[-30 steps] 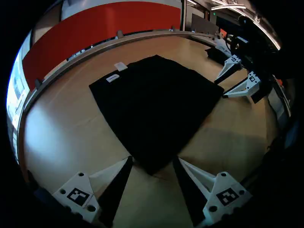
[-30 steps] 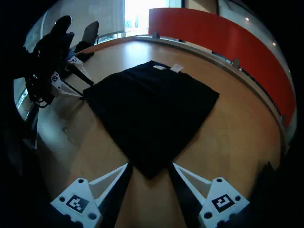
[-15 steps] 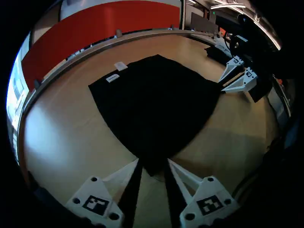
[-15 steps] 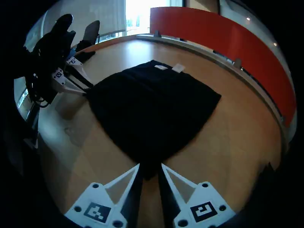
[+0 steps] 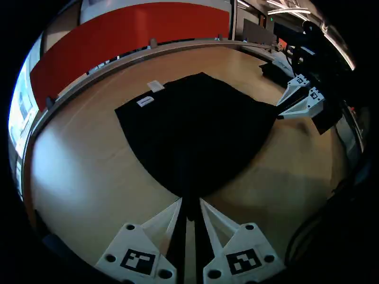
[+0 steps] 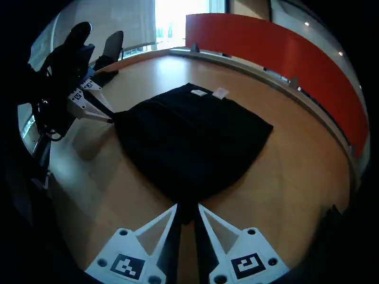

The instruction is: Fold towel

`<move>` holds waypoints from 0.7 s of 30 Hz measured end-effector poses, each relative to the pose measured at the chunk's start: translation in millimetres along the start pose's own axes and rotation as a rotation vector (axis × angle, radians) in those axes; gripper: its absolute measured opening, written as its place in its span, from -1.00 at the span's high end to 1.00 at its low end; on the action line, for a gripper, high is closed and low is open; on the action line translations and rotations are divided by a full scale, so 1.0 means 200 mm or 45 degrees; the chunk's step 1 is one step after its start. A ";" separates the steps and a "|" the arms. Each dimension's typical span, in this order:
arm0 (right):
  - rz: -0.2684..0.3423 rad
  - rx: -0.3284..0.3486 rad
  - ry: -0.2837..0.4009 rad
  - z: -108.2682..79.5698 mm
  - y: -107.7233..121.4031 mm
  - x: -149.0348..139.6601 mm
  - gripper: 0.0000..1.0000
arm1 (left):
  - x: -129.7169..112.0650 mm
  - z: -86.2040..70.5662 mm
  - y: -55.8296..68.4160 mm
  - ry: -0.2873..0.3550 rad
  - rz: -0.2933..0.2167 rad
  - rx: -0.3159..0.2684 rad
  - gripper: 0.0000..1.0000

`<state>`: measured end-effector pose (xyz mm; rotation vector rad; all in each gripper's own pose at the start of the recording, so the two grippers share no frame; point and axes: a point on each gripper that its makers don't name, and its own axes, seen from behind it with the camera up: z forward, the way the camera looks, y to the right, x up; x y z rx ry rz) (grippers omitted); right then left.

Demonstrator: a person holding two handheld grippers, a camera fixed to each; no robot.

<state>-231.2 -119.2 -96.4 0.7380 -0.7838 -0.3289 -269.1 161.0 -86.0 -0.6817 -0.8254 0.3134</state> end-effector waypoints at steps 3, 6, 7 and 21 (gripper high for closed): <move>0.006 -0.009 0.011 -0.02 0.01 0.02 0.67 | 0.02 -0.02 0.00 0.010 -0.007 0.007 0.80; 0.010 -0.016 0.023 -0.04 0.01 0.04 0.67 | 0.04 -0.04 -0.01 0.016 -0.014 0.013 0.80; 0.010 -0.018 0.028 -0.05 0.01 0.05 0.67 | 0.05 -0.05 -0.01 0.020 -0.017 0.016 0.81; -0.016 -0.057 0.117 -0.21 0.02 0.22 0.68 | 0.17 -0.22 -0.03 0.075 -0.063 0.055 0.80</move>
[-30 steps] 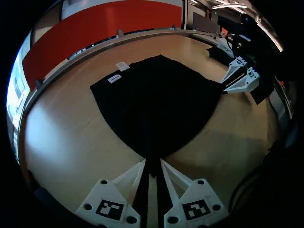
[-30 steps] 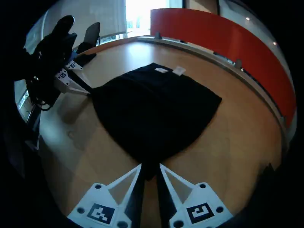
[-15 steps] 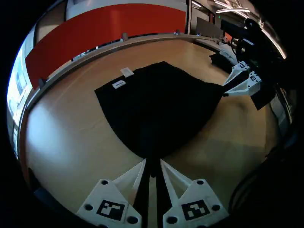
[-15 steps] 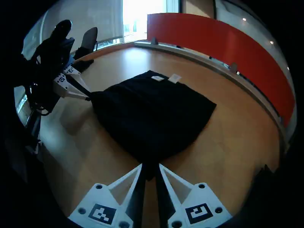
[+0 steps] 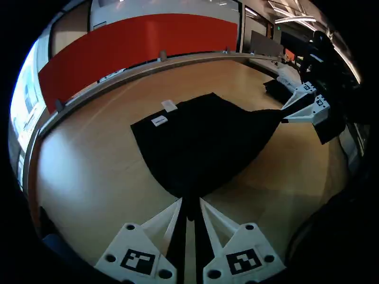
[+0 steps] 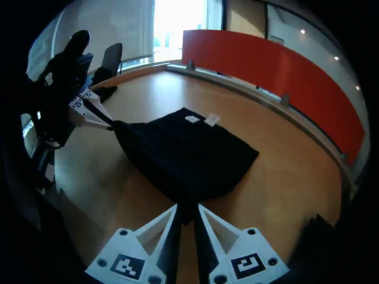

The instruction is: Fold towel

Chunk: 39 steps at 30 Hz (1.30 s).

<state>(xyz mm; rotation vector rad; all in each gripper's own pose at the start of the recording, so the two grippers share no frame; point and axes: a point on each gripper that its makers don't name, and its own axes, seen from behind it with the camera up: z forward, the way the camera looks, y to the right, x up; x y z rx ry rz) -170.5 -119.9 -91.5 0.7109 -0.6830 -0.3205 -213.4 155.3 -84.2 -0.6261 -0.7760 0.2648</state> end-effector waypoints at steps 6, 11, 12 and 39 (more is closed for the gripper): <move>-0.013 -0.015 0.039 -0.07 0.01 0.09 0.68 | 0.05 -0.08 0.01 0.021 -0.024 0.011 0.80; -0.016 -0.020 0.056 -0.12 0.01 0.14 0.68 | 0.11 -0.15 0.02 0.042 -0.054 0.023 0.80; -0.016 -0.020 0.058 -0.13 0.01 0.14 0.67 | 0.11 -0.16 0.03 0.046 -0.060 0.026 0.80; -0.059 -0.011 0.124 -0.36 -0.03 0.35 0.68 | 0.23 -0.43 0.07 0.071 -0.106 0.046 0.80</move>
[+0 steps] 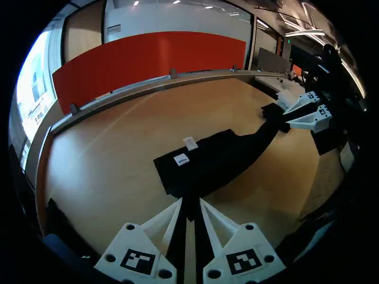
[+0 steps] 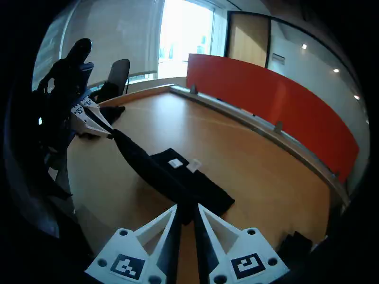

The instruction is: Fold towel

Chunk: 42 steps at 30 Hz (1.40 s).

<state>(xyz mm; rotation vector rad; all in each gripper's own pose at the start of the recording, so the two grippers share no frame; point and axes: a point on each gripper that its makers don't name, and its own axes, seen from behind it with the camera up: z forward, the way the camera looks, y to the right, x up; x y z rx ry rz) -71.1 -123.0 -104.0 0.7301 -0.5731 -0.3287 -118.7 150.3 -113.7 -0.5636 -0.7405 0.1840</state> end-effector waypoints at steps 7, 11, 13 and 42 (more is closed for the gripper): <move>0.002 0.003 -0.002 -0.03 -0.01 0.01 0.68 | 0.01 -0.05 0.02 -0.005 -0.001 -0.004 0.80; 0.009 0.007 -0.001 -0.03 -0.01 0.01 0.68 | 0.01 -0.07 0.03 -0.006 -0.013 -0.003 0.81; 0.010 0.009 -0.002 -0.03 -0.01 0.01 0.68 | 0.01 -0.07 0.04 -0.006 -0.017 -0.004 0.80; 0.057 -0.011 -0.120 0.18 0.11 -0.14 0.68 | 0.04 0.23 -0.07 -0.081 -0.053 0.037 0.81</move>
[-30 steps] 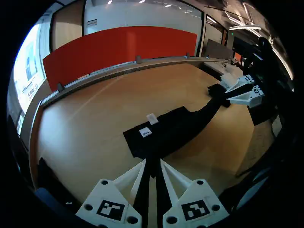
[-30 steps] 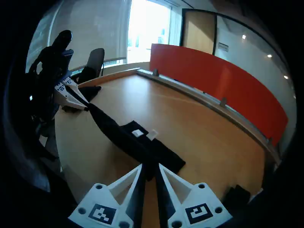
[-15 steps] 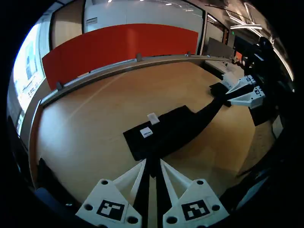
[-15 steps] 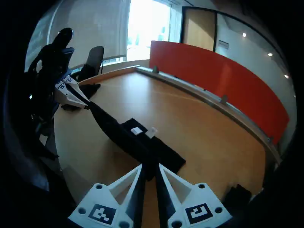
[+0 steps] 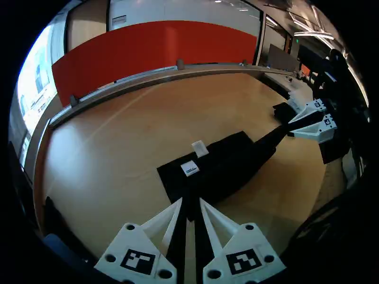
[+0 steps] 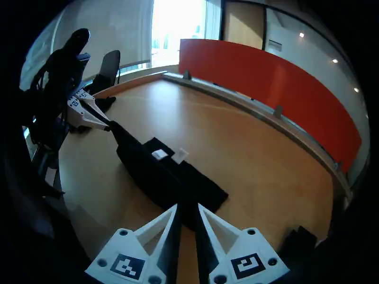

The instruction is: Fold towel

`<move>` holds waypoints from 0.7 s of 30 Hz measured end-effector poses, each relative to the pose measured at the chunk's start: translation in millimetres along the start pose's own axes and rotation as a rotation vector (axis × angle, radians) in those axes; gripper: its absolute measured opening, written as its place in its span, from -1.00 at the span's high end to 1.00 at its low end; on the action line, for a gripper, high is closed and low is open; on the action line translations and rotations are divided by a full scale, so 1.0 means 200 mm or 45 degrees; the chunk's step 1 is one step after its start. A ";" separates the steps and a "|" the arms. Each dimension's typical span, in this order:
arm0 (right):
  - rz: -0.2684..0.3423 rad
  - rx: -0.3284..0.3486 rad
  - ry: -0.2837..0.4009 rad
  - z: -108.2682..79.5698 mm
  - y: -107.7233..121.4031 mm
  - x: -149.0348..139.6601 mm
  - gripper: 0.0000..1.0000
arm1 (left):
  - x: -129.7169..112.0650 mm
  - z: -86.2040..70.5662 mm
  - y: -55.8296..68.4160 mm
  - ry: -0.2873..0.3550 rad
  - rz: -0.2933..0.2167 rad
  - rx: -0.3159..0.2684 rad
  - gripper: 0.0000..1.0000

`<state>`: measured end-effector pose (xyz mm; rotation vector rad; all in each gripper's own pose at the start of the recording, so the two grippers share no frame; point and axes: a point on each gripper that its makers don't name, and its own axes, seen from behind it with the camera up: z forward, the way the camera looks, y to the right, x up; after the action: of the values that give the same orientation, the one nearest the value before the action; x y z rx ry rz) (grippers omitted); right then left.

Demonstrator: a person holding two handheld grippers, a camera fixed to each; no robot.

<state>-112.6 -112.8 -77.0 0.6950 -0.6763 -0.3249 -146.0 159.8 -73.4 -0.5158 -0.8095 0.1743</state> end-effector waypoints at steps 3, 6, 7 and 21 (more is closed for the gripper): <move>0.005 -0.002 -0.017 0.03 0.02 -0.02 0.68 | 0.00 0.05 -0.01 -0.010 0.015 0.003 0.80; 0.013 0.000 -0.035 0.07 0.03 -0.05 0.68 | -0.01 0.09 -0.03 -0.024 0.028 0.004 0.80; 0.016 0.000 -0.042 0.08 0.03 -0.06 0.68 | -0.01 0.10 -0.03 -0.029 0.028 0.003 0.80; 0.028 0.011 -0.105 0.17 0.07 -0.16 0.68 | -0.07 0.22 -0.03 -0.069 0.032 -0.013 0.80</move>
<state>-158.8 -103.8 -63.6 0.6846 -0.7631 -0.3323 -188.1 167.4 -54.1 -0.5327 -0.8571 0.2086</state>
